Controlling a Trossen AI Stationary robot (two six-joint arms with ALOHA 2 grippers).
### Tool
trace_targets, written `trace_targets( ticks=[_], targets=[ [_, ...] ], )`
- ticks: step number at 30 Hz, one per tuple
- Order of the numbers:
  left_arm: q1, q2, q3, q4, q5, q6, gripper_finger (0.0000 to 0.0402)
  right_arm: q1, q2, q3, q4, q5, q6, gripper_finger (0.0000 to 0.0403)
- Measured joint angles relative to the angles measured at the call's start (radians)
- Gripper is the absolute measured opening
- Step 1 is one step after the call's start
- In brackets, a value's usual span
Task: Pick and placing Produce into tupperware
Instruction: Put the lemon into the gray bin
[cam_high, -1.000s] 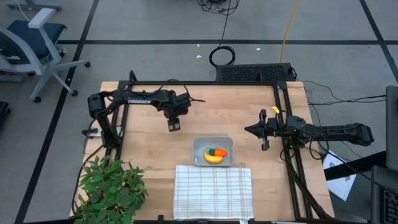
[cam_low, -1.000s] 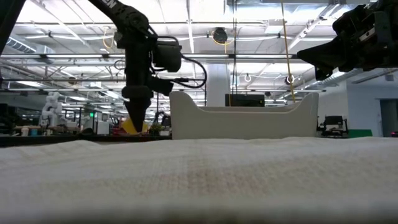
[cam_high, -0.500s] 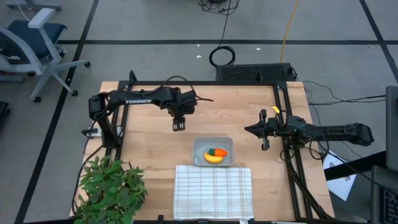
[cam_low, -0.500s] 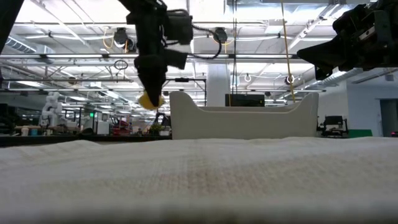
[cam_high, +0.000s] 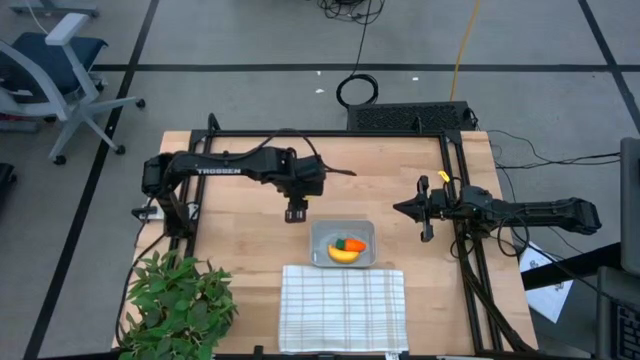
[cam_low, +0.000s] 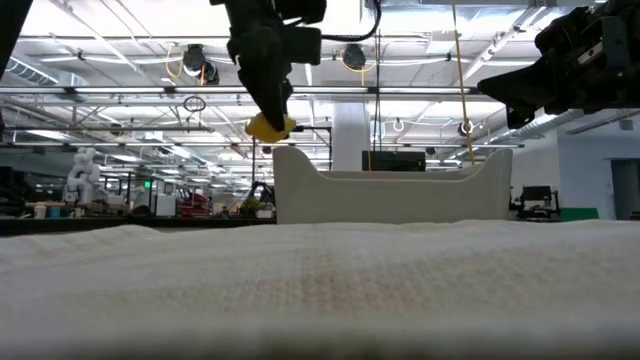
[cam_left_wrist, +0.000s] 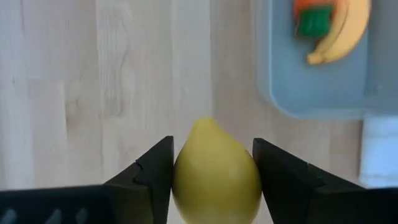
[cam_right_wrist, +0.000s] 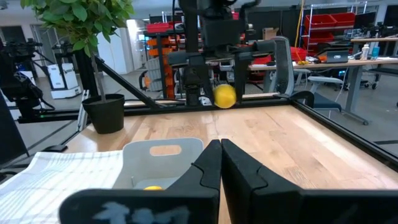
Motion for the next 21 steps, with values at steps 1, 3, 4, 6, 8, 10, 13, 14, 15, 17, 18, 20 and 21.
trace_targets(
  ticks=[1,3,4,6,8,10,13,14,15,17,18,20,21],
  targets=[
    [-0.005,0.000,0.000,0.015,0.002,-0.012,0.0187,0.000,0.000,0.000,0.000,0.000,0.000,0.0000],
    [-0.014,0.000,0.000,0.051,0.004,-0.041,0.0191,0.000,0.000,0.000,0.000,0.000,0.000,0.0000],
    [-0.019,0.000,0.000,0.068,0.011,-0.054,0.0194,0.000,0.000,0.000,0.000,0.000,0.000,0.0000],
    [-0.030,0.000,0.000,0.098,0.034,-0.067,0.0198,0.000,0.000,0.000,0.001,0.000,0.000,0.0000],
    [-0.044,0.000,0.000,0.127,0.054,-0.083,0.0199,0.000,0.000,0.000,0.008,0.000,0.000,0.0000],
    [-0.061,0.000,0.000,0.163,0.063,-0.106,0.0197,0.000,0.000,0.000,0.008,0.000,0.000,0.0000],
    [-0.090,0.000,0.000,0.212,0.062,-0.126,0.0187,0.000,0.000,0.000,0.008,0.000,0.000,0.0000],
    [-0.099,0.000,0.000,0.229,0.062,-0.126,0.0184,0.000,0.000,0.000,0.008,0.000,0.000,0.0000],
    [-0.109,0.000,0.000,0.248,0.061,-0.126,0.0182,0.000,0.000,0.000,0.008,0.000,0.000,0.0000],
    [-0.128,0.000,0.000,0.279,0.050,-0.128,0.0183,0.000,0.000,0.000,0.008,0.000,0.000,0.0000],
    [-0.138,0.000,0.000,0.292,0.038,-0.129,0.0184,0.000,0.000,0.000,0.008,0.000,0.000,0.0000],
    [-0.154,0.000,0.000,0.315,0.018,-0.129,0.0190,0.000,0.000,0.000,0.008,0.000,0.000,0.0000],
    [-0.160,0.000,0.000,0.326,0.015,-0.129,0.0192,0.000,0.000,0.000,0.008,0.000,0.000,0.0000]
  ],
)
